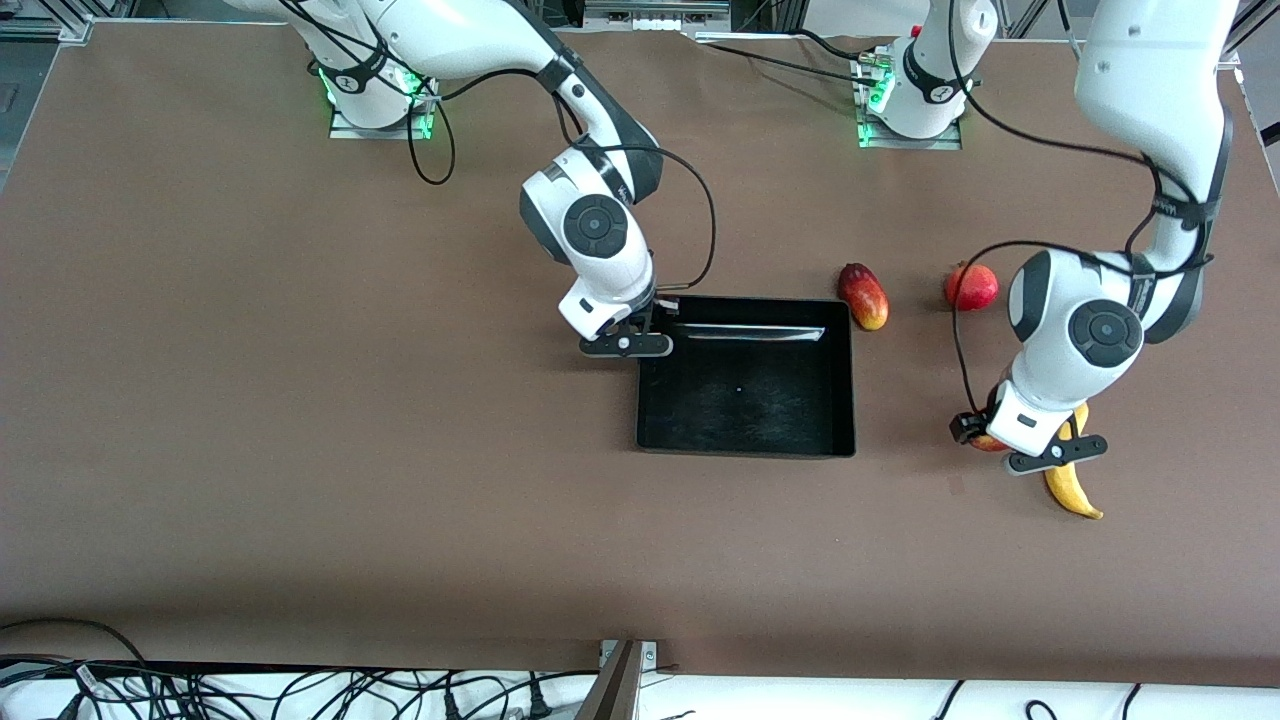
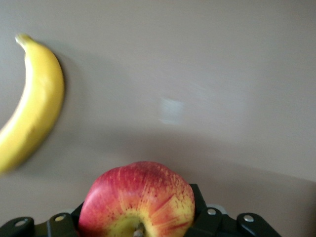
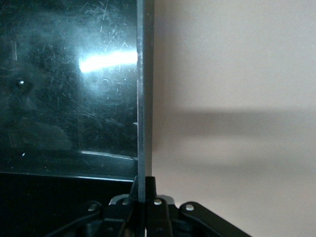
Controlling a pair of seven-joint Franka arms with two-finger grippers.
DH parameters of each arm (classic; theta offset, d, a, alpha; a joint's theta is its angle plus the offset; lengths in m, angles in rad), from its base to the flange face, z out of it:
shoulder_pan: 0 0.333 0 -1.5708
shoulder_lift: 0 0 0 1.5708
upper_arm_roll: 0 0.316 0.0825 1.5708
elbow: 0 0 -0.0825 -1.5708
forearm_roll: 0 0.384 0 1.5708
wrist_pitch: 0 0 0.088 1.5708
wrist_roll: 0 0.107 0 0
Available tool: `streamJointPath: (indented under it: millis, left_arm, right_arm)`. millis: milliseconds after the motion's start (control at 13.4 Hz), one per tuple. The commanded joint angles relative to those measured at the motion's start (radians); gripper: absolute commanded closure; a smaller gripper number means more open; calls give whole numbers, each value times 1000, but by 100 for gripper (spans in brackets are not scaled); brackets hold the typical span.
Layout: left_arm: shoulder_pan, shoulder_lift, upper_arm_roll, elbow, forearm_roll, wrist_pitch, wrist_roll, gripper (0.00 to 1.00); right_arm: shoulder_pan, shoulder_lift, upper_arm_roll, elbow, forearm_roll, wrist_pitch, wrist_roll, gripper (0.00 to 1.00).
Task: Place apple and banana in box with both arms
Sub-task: 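Carry the apple over the box with the left gripper while the right gripper retracts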
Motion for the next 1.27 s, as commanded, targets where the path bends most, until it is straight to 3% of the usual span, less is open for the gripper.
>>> streamJointPath:
  millis: [0,75,298,447,894,1193]
  left_arm:
    - [-45,-65,-55,40,-52,-149,-157,100]
    - [-65,-73,-79,42,-52,-164,-233,100]
    - [-71,-67,-167,38,-52,-166,-395,100]
    - [-103,-62,-199,32,-52,-166,-461,100]
    - [-197,36,-299,43,-21,-117,-593,100]
    - [-225,135,-335,67,33,-40,-621,100]
  right_arm:
    - [13,14,-15,28,3,30,14,57]
    - [13,14,-19,26,0,33,12,1]
    - [-10,-17,-35,29,-6,14,-12,0]
    - [-58,-87,-57,31,-6,-92,-56,0]
    - [-193,-342,-259,26,34,-394,-349,0]
    - [-202,-492,-423,19,40,-603,-509,0]
